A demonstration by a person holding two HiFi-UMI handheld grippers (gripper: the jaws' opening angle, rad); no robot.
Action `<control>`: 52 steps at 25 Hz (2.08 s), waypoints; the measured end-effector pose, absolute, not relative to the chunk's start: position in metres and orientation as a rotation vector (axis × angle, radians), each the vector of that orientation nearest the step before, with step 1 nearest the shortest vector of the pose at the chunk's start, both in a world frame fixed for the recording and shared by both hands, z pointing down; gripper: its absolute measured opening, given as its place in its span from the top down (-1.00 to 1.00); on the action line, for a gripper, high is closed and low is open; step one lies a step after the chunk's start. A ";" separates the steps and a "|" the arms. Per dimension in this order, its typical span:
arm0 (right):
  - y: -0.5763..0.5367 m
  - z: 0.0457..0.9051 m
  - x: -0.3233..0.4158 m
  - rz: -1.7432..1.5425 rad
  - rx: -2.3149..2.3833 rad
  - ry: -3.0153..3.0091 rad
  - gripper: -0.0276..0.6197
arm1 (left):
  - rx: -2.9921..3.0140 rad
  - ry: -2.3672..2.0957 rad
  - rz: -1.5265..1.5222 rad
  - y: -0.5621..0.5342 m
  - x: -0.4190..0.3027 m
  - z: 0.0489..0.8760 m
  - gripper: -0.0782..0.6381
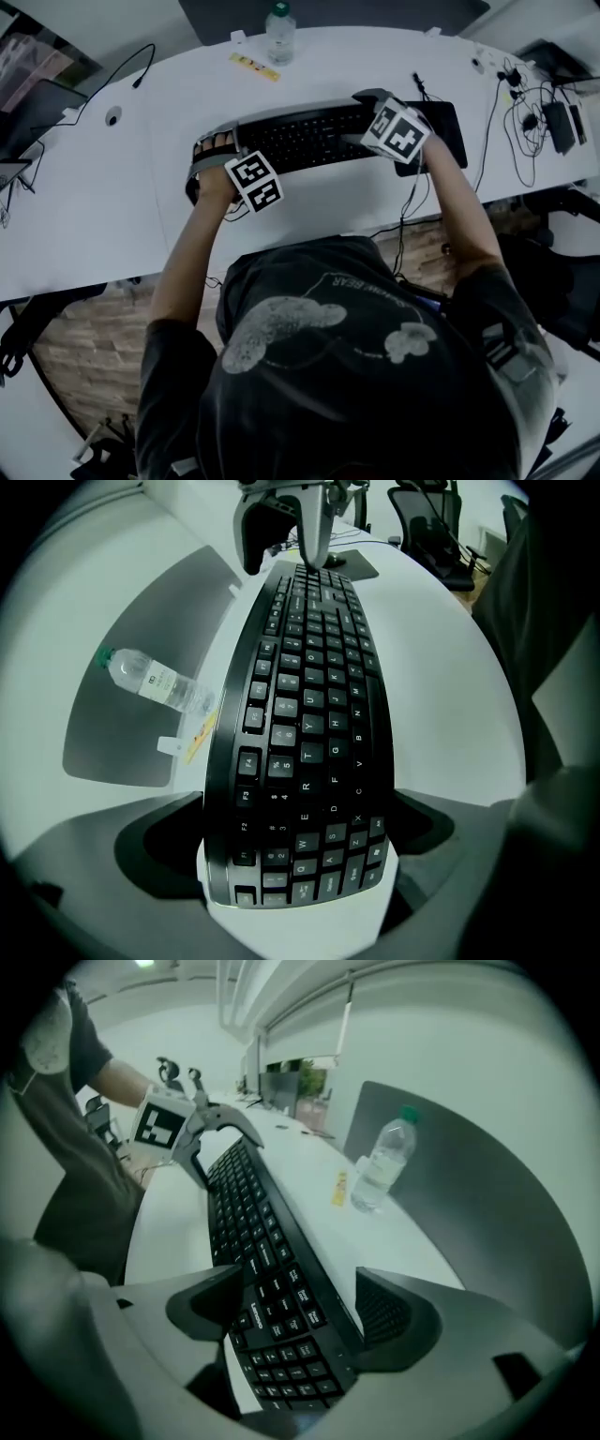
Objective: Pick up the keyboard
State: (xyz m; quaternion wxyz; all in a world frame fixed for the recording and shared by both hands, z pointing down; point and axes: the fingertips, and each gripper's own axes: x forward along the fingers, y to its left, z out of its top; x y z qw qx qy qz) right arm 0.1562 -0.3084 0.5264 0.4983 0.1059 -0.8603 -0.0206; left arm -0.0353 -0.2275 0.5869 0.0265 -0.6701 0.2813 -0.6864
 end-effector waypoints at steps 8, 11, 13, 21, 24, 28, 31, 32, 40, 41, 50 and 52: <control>-0.307 0.557 0.141 -0.147 -0.123 -1.852 -0.25 | -1.943 0.958 -2.058 -0.227 -0.033 0.579 -0.85; -0.292 0.568 0.132 -0.030 -0.262 -1.828 -0.24 | -1.883 0.991 -2.063 -0.228 -0.033 0.577 -0.85; -0.287 0.576 0.129 0.022 -0.318 -1.795 -0.09 | -1.867 1.000 -2.074 -0.228 -0.033 0.577 -0.85; -0.275 0.586 0.133 0.119 -0.460 -1.695 0.39 | -1.829 1.019 -2.110 -0.228 -0.034 0.580 -0.85; -0.271 0.581 0.132 0.181 -0.484 -1.702 0.50 | -1.820 1.020 -2.093 -0.229 -0.035 0.578 -0.85; -0.266 0.575 0.133 0.238 -0.512 -1.714 0.61 | -1.784 1.048 -2.068 -0.229 -0.035 0.574 -0.85; -0.258 0.566 0.134 0.312 -0.551 -1.759 0.74 | -1.795 1.121 -2.018 -0.230 -0.032 0.567 -0.85; -0.256 0.562 0.133 0.327 -0.564 -1.787 0.74 | -1.803 1.159 -2.004 -0.230 -0.033 0.562 -0.85; -0.249 0.555 0.146 0.458 -0.609 -1.873 0.74 | -1.937 1.584 -1.858 -0.212 -0.067 0.513 -0.85; -0.252 0.551 0.146 0.504 -0.601 -1.905 0.74 | -1.977 1.667 -1.814 -0.208 -0.072 0.509 -0.85; -0.271 0.505 0.126 0.747 -0.358 -2.376 0.74 | -2.367 2.317 -1.237 -0.191 -0.106 0.505 -0.85; -0.266 0.498 0.117 0.816 -0.285 -2.464 0.74 | -2.519 2.376 -1.092 -0.194 -0.105 0.508 -0.85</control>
